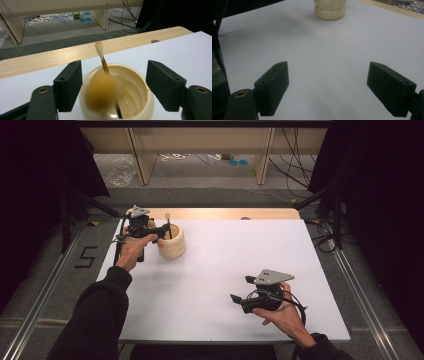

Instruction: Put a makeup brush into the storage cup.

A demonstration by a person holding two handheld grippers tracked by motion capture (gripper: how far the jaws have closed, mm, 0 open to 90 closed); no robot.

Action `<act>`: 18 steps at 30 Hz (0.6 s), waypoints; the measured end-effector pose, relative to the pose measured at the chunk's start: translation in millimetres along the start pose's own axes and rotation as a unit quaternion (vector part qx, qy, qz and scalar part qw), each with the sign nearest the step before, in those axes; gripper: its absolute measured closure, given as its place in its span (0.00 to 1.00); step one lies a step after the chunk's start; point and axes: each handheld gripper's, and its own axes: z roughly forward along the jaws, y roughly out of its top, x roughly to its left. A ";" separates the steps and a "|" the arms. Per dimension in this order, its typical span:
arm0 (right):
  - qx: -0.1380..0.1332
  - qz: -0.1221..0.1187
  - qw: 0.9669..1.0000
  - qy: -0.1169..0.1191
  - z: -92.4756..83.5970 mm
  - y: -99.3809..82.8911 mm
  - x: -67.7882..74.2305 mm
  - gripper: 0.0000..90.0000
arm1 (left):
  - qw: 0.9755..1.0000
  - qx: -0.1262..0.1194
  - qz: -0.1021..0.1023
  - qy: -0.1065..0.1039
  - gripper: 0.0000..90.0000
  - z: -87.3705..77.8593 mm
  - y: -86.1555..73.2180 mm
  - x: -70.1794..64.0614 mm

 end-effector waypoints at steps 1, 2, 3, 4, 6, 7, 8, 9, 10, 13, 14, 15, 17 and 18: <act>0.000 0.000 1.000 0.000 0.0 0.0 0.0 0.21 | 1.000 0.001 0.002 0.006 0.29 -1.7 0.8 0.2; 0.000 0.000 1.000 0.000 0.1 0.0 -0.1 0.21 | 1.000 0.000 0.001 0.009 0.27 -3.1 1.2 0.3; 0.000 0.000 1.000 0.000 0.0 0.0 -0.1 0.21 | 1.000 -0.003 0.004 0.013 0.26 -4.8 1.8 0.9; 0.000 0.000 1.000 0.000 0.0 0.0 -0.1 0.21 | 1.000 -0.009 0.001 0.014 0.25 -5.8 2.3 1.3; 0.001 0.001 1.000 0.001 0.2 0.0 0.0 0.21 | 1.000 -0.008 0.000 0.015 0.25 -9.5 3.9 3.0; 0.001 0.001 1.000 0.001 0.3 0.0 0.0 0.21 | 1.000 -0.012 -0.004 0.011 0.25 -10.2 3.9 3.6; 0.001 0.002 1.000 0.001 0.3 0.0 0.1 0.21 | 1.000 -0.010 -0.004 0.013 0.25 -12.0 4.5 4.1; 0.001 0.003 1.000 0.001 0.3 0.1 0.3 0.21 | 1.000 -0.014 -0.004 0.013 0.25 -12.8 4.3 4.7; 0.001 0.003 1.000 0.001 0.3 0.2 0.3 0.21 | 1.000 -0.009 -0.003 0.013 0.25 -14.3 4.6 5.6; 0.001 0.003 1.000 0.002 0.4 0.3 0.5 0.21 | 1.000 -0.010 -0.007 0.008 0.25 -16.8 4.3 5.9; 0.001 0.003 1.000 0.001 0.5 0.3 0.5 0.21 | 1.000 -0.009 -0.007 0.005 0.25 -17.8 4.3 5.9; 0.001 0.003 1.000 0.002 0.5 0.4 0.6 0.21 | 1.000 -0.008 -0.007 0.004 0.25 -18.8 4.4 5.8; -0.001 0.001 1.000 0.001 0.5 0.4 0.4 0.21 | 1.000 -0.010 -0.007 0.005 0.25 -21.5 5.1 5.7; 0.000 0.003 1.000 0.001 0.4 0.4 0.4 0.21 | 1.000 -0.010 -0.006 0.007 0.25 -23.0 5.6 5.6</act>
